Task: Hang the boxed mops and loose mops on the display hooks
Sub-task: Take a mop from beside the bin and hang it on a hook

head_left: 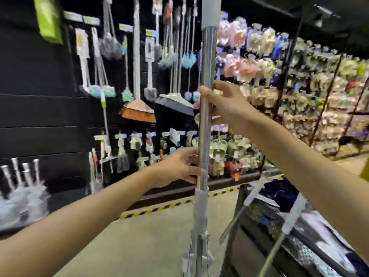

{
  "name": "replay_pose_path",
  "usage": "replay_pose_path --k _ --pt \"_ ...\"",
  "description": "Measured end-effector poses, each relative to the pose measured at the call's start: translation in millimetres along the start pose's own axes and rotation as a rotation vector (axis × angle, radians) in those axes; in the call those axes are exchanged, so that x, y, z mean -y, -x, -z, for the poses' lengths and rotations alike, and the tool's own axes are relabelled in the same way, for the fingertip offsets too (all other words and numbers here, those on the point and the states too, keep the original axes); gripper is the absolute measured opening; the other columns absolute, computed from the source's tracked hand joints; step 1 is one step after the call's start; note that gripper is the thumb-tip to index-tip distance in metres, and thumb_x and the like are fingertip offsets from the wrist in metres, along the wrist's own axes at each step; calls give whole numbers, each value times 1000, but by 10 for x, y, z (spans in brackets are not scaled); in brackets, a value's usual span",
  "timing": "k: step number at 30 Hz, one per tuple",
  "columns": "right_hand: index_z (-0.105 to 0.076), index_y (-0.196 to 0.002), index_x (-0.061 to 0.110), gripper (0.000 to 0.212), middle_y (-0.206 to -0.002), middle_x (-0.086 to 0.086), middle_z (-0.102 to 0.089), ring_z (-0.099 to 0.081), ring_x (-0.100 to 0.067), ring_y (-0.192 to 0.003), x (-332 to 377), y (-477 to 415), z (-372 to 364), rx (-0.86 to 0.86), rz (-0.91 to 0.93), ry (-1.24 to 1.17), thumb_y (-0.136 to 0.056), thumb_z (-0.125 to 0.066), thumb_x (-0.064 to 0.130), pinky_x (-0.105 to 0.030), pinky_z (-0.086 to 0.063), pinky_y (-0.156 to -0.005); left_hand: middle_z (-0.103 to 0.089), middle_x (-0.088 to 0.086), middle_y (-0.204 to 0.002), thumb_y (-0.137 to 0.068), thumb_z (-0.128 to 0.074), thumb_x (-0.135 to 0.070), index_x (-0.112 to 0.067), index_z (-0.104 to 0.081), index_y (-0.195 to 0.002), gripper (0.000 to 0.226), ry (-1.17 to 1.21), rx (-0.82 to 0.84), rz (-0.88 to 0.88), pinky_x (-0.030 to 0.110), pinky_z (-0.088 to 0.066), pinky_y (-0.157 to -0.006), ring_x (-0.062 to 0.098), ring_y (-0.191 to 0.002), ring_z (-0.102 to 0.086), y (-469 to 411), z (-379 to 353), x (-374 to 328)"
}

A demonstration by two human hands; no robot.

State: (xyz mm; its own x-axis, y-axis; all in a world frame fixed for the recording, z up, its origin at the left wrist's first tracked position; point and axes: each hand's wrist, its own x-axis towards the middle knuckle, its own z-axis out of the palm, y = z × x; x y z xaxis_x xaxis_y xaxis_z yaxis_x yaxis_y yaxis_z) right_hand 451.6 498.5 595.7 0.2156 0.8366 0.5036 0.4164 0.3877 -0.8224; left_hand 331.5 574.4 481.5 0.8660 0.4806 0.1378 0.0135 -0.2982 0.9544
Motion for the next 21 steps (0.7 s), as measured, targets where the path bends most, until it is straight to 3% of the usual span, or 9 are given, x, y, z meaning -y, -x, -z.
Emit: replay_pose_path --k 2,6,11,15,21 --pt "-53 -91 17 15 -92 -17 -68 -66 -24 -67 58 -113 -319 71 29 -14 -96 -55 31 -31 -56 -54 -66 7 -104 -86 -62 0 -20 -57 -111 32 -9 -87 21 38 -58 -83 23 -101 -66 273 242 4" --pt "-53 -88 15 16 -78 -8 -68 -66 -29 -73 196 -279 -1022 214 76 -111 -96 -54 28 -50 -59 -72 -69 5 -105 -87 -62 -2 -21 -56 -111 32 -35 -231 52 37 -58 -81 18 -99 -68 830 756 85" --pt "-53 -85 17 15 -77 -8 -66 -65 -25 -65 354 -481 -2020 325 76 -221 -97 -52 26 -32 -58 -52 -69 3 -99 -87 -64 -4 -16 -56 -116 33 -120 -422 84 27 -58 -71 13 -89 -69 1511 1453 213" --pt "-53 -89 17 14 -79 -8 -69 -67 -27 -65 436 -702 -2884 405 73 -271 -97 -52 28 -40 -61 -65 -68 14 -107 -85 -66 -5 -13 -56 -120 37 -150 -517 99 43 -58 -81 26 -99 -68 2041 2125 390" --pt "-53 -89 18 14 -80 -7 -70 -70 -20 -61 532 -1183 -4209 445 63 -304 -97 -52 30 -30 -56 -53 -69 13 -108 -85 -67 -6 -5 -53 -121 38 -167 -590 122 49 -56 -84 28 -100 -67 2645 3296 648"
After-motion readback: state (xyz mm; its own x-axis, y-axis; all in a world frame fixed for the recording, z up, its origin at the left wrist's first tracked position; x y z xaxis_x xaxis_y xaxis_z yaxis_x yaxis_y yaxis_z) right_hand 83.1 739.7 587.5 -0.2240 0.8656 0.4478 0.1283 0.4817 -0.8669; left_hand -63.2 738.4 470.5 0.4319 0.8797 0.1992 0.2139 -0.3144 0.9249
